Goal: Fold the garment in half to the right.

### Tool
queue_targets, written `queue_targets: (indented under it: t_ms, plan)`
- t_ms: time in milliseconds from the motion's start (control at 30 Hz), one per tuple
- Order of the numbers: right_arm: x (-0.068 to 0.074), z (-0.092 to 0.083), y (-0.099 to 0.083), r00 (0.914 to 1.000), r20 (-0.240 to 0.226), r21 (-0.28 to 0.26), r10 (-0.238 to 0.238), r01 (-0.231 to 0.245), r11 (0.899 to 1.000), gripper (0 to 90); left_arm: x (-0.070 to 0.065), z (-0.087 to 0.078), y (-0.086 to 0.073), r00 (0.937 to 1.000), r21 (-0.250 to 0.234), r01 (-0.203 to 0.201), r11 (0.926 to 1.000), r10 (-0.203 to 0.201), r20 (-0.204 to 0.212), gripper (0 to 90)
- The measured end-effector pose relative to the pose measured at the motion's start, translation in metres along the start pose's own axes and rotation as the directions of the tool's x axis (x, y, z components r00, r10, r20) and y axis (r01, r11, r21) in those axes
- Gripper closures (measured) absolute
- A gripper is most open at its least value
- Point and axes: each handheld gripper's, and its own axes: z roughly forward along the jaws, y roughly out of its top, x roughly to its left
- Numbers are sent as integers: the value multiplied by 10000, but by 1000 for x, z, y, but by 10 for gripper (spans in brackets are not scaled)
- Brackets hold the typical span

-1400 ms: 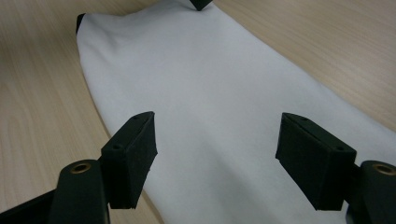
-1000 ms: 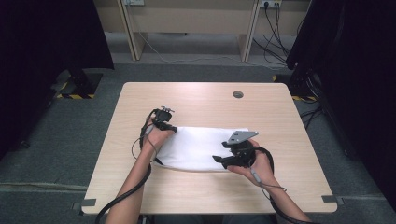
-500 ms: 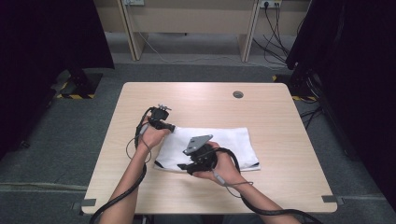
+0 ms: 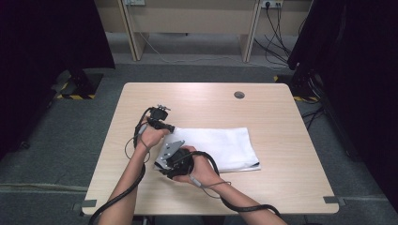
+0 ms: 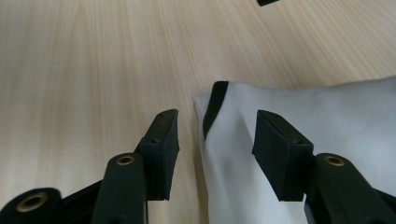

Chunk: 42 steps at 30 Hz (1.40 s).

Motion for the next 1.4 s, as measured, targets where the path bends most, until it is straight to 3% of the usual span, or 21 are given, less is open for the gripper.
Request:
queue_targets:
  t_ms: [67,333,600,700,833,933,1033,1100,1200,1267,1300,1400]
  plan:
    - [1,8,4,9997,108,223,-204,202,9995,523,1,0,0,10000,10,39,10000,-39,19,846]
    - [-3,21,3,9997,204,485,-116,106,9988,585,2,2,-1,10000,88,85,9999,-85,23,846]
    - [-3,22,1,10000,84,252,20,-22,9997,721,1,1,0,10000,234,-19,9997,21,-80,846]
    - [-5,23,0,9995,150,158,294,-297,9994,823,0,1,0,9999,290,-43,9996,47,-123,846]
    - [-3,23,0,9985,273,126,464,-468,9988,843,0,0,1,9999,298,-41,9995,45,-132,846]
    - [-1,22,0,9989,352,-37,298,-297,9996,849,0,-2,2,9999,349,-56,9994,61,-142,846]
    - [-1,11,5,9984,168,-531,545,-536,9971,849,0,-6,4,9998,336,-78,9994,84,-182,846]
    - [-1,11,5,9984,168,-531,545,-536,9971,849,0,-11,6,9997,314,-63,9995,71,-238,847]
    - [-2,-6,16,9978,55,-1232,658,-647,9903,849,0,-17,9,9995,314,-79,9995,88,-305,846]
    - [-2,-6,16,9978,55,-1232,658,-647,9903,850,0,-24,12,9993,286,-90,9996,100,-352,847]
    - [-1,-12,21,9974,48,-1542,715,-699,9856,851,0,-24,12,9993,286,-90,9996,100,-352,847]
    - [-1,-16,25,9968,-38,-1743,803,-797,9815,851,2,-37,18,9987,273,-105,9996,118,-502,847]
